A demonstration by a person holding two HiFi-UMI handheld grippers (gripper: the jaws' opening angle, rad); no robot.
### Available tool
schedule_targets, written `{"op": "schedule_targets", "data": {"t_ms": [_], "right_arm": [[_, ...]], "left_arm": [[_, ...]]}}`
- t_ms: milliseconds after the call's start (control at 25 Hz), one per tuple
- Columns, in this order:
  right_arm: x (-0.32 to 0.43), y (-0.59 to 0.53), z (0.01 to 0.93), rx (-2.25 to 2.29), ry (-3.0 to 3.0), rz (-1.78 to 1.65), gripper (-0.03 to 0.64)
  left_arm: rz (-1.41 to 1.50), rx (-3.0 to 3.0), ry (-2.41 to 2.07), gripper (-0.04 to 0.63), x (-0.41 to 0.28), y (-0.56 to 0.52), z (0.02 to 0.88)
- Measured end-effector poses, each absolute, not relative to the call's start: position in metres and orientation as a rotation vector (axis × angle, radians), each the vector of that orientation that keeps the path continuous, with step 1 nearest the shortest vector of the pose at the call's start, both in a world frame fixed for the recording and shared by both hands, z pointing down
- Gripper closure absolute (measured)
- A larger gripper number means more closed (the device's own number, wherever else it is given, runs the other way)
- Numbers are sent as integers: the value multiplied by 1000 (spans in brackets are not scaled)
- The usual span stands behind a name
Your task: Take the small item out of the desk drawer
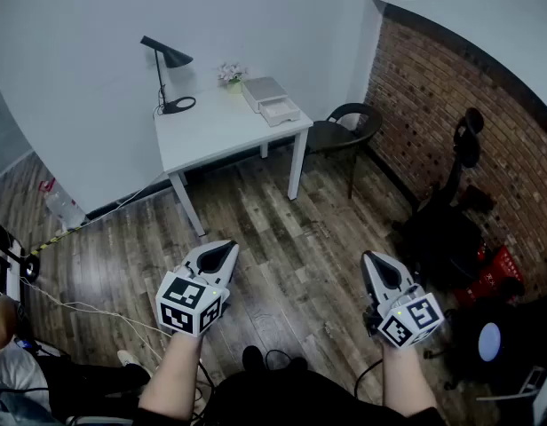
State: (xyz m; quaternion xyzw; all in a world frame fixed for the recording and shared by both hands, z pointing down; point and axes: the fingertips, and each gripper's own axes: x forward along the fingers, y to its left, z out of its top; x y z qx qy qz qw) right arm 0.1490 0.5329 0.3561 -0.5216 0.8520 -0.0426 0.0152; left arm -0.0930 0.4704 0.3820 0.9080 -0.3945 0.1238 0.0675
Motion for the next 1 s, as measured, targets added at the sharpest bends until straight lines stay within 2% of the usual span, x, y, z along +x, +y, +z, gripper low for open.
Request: {"op": "schedule_targets", "data": {"t_ms": [360,1000], "right_arm": [[132,523,370,-1623,2663,-163,614],[54,494,393,-1649,2643,-304,614]], "left_arm": [[359,2718,-1181,588,-108,459,391],[340,2610,-1173,588,-200,444,437]]}}
